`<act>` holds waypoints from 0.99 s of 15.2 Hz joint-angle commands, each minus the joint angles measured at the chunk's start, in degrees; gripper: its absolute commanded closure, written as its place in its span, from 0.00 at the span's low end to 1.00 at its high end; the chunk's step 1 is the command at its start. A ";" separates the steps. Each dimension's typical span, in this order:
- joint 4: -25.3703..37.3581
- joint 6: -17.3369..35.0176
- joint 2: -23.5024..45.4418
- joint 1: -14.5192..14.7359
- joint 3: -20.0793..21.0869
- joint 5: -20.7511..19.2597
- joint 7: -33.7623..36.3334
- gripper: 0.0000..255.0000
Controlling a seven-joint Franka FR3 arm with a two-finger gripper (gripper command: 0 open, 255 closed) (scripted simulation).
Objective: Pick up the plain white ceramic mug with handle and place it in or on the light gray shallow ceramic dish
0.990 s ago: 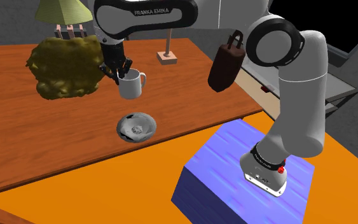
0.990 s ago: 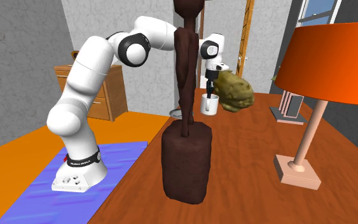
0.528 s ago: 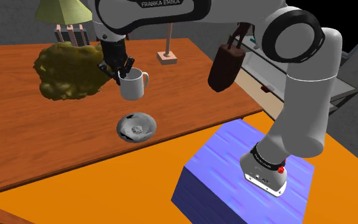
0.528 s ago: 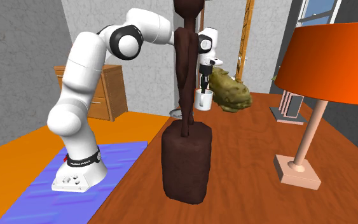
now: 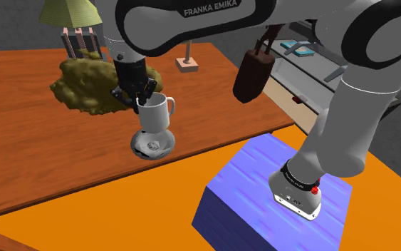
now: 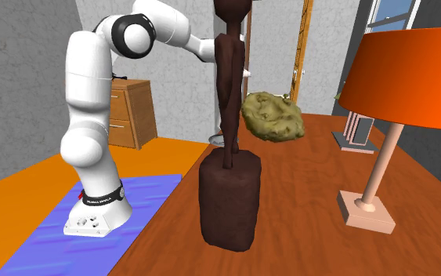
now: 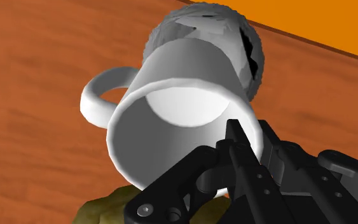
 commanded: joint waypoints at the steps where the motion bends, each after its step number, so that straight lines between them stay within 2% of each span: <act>1: -3.65 0.91 -3.08 0.66 0.79 0.81 1.48 1.00; 15: -11.54 10.38 -1.41 1.12 0.95 0.09 2.61 1.00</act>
